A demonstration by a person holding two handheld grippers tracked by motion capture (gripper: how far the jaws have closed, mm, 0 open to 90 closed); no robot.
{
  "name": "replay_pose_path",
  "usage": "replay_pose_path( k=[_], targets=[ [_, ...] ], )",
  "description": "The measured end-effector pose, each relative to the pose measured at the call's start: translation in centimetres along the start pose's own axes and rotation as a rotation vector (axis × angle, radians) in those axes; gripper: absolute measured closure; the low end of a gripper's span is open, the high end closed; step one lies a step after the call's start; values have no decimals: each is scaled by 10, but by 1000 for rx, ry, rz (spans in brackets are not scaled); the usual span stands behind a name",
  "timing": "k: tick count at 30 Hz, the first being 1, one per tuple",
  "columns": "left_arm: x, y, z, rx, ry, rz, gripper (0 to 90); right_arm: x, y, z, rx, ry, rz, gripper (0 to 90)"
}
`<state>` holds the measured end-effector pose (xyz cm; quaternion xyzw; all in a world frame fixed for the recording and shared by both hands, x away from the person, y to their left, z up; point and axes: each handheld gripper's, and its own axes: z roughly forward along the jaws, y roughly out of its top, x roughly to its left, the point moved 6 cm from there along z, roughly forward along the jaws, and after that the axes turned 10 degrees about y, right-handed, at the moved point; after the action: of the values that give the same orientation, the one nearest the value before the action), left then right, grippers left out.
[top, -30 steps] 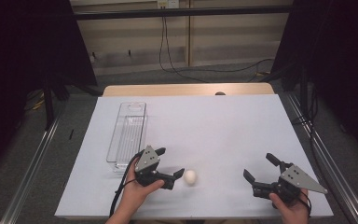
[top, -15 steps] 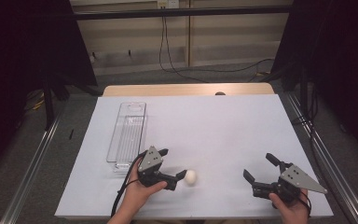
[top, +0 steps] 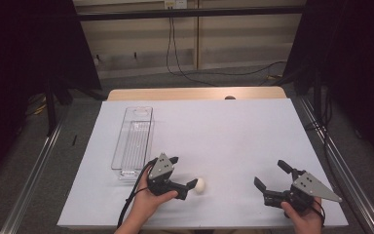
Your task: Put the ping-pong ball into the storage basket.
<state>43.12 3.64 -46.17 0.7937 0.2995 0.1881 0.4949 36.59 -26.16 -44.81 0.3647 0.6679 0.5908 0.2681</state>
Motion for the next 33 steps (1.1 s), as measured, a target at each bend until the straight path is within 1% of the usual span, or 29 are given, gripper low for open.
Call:
replay_pose_path(
  k=[1,2,3,6,7,8,10,11,12,14,15,16,19,20,23,27,28,29,32,33],
  targets=[
    [0,0,0,5,3,11,17,0,0,0,0,1,0,16],
    [-1,-1,1,10,-6,5,17,0,0,0,-3,-5,3,16],
    [-1,-1,2,12,-1,13,17,0,0,0,1,1,1,16],
    [-4,-1,3,12,-8,4,17,0,0,0,0,1,1,16],
    [-4,-1,4,14,-9,12,17,0,0,0,-3,-6,4,16],
    [-4,-1,4,21,-8,12,17,0,0,0,0,0,2,16],
    [-4,-2,4,25,-7,13,17,0,0,0,-2,-4,4,16],
    [-5,-2,5,20,-17,11,17,0,0,0,0,0,1,16],
    [-6,-1,5,20,-17,8,18,0,0,0,1,1,1,16],
    [-7,-2,6,29,-15,14,19,0,0,0,1,-1,4,16],
    [-8,-2,6,31,-26,16,19,0,0,0,1,1,-1,16],
    [-8,-3,7,31,-25,10,19,0,0,0,1,1,-1,16],
    [-10,-4,8,52,-35,24,19,0,0,0,1,0,-1,16],
    [-11,-5,8,52,-44,22,19,0,0,0,1,0,-1,16],
    [-12,-5,10,59,-46,29,19,0,0,0,1,2,1,16],
    [-14,-6,12,63,-50,20,20,0,0,0,2,3,-3,17],
    [-14,-6,12,67,-47,31,21,0,0,0,3,0,1,17],
    [-15,-6,12,65,-52,24,21,0,0,0,3,-1,3,17],
    [-15,-6,13,75,-55,34,22,0,0,0,3,5,1,17],
    [-17,-7,13,82,-57,27,23,0,0,0,0,2,3,17]
  ],
)
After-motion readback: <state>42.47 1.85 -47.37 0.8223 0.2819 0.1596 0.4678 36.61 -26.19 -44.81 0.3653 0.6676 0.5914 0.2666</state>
